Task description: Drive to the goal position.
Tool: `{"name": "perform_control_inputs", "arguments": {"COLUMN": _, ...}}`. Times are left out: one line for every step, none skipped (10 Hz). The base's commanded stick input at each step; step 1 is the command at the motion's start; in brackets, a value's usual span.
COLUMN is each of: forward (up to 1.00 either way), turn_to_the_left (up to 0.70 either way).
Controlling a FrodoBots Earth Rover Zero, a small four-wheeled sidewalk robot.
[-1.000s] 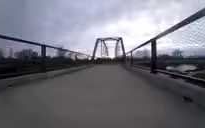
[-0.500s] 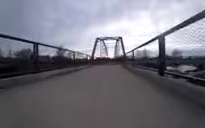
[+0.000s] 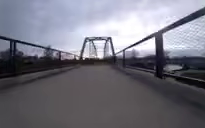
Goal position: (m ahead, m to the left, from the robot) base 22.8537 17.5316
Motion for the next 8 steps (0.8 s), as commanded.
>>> {"name": "perform_control_inputs", "arguments": {"forward": 1.00, "turn_to_the_left": 0.00}}
{"name": "perform_control_inputs", "arguments": {"forward": 1.00, "turn_to_the_left": 0.00}}
{"name": "perform_control_inputs", "arguments": {"forward": 1.00, "turn_to_the_left": 0.00}}
{"name": "perform_control_inputs", "arguments": {"forward": 1.00, "turn_to_the_left": 0.00}}
{"name": "perform_control_inputs", "arguments": {"forward": 1.00, "turn_to_the_left": 0.00}}
{"name": "perform_control_inputs", "arguments": {"forward": 1.00, "turn_to_the_left": 0.00}}
{"name": "perform_control_inputs", "arguments": {"forward": 1.00, "turn_to_the_left": 0.00}}
{"name": "perform_control_inputs", "arguments": {"forward": 1.00, "turn_to_the_left": 0.00}}
